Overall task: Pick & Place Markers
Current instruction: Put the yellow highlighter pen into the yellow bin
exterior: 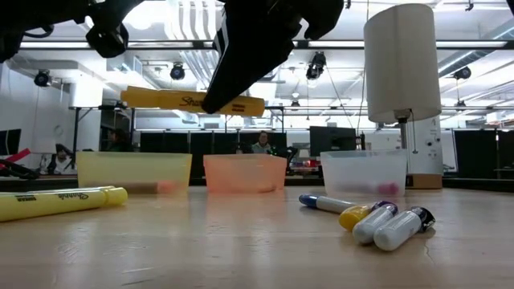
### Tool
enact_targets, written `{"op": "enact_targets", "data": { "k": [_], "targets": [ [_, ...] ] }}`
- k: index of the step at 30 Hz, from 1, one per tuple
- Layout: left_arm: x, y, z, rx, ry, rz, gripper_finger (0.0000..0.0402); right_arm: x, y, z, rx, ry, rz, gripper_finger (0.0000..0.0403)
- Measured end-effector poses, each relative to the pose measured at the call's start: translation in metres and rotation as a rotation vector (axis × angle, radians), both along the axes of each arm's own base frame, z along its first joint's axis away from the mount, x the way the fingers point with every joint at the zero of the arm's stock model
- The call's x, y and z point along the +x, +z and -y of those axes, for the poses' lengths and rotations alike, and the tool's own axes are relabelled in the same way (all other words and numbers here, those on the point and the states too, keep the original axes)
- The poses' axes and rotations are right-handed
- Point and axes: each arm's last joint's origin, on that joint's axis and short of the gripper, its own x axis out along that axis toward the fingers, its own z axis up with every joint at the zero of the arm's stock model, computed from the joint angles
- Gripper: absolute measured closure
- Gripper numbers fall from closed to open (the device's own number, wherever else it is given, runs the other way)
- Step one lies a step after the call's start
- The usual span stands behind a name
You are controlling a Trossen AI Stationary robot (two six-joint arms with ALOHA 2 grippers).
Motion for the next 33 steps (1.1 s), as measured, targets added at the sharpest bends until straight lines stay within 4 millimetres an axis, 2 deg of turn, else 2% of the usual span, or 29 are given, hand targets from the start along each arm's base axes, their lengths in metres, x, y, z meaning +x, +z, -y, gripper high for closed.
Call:
{"op": "enact_targets", "data": {
  "k": [21, 33],
  "targets": [
    [0.0025, -0.0055, -0.0006, 0.017, 0.024, -0.055, 0.0227, -0.0001, -0.0005, -0.0002, -0.003, 0.008, -0.001, 0.0347],
    [0.0022, -0.0022, -0.0015, 0.018, 0.043, -0.032, 0.0227, 0.0, -0.0007, 0.0007, -0.004, 0.006, -0.003, 0.0346]
  ]
}}
